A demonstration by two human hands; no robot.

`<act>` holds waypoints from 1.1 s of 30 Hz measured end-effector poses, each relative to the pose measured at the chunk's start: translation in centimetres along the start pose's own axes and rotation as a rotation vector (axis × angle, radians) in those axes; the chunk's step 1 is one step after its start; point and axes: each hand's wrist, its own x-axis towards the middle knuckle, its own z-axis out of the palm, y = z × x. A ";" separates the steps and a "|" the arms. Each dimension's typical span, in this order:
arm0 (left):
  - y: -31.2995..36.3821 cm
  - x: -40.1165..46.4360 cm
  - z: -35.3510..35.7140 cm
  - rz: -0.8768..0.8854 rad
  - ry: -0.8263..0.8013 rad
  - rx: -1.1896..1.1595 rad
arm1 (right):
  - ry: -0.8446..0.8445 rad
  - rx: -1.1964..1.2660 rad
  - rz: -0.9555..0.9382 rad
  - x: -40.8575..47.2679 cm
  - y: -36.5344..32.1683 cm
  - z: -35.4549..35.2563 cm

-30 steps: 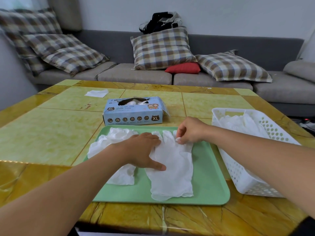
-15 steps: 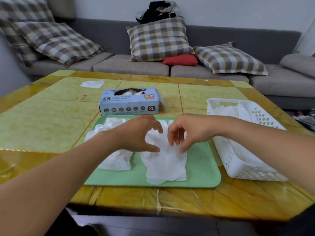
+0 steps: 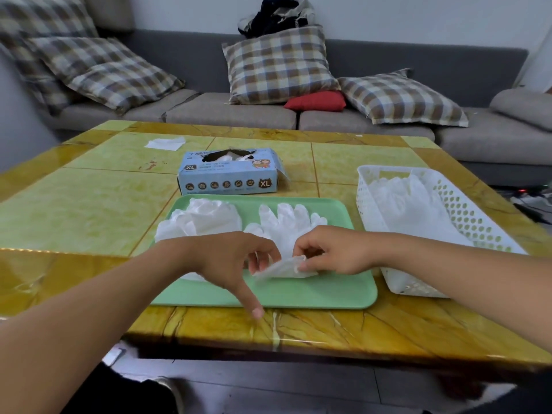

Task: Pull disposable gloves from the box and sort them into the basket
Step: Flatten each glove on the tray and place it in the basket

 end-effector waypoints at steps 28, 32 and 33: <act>18.7 3.5 -8.7 0.247 0.602 -1.041 | 0.747 1.174 0.063 -14.6 -5.2 -11.5; 20.6 6.2 -9.2 0.257 0.595 -1.031 | 0.809 1.125 0.165 -17.0 -2.9 -12.6; 20.7 7.2 -9.1 0.248 0.590 -1.013 | 0.826 1.109 0.199 -17.0 -2.1 -12.9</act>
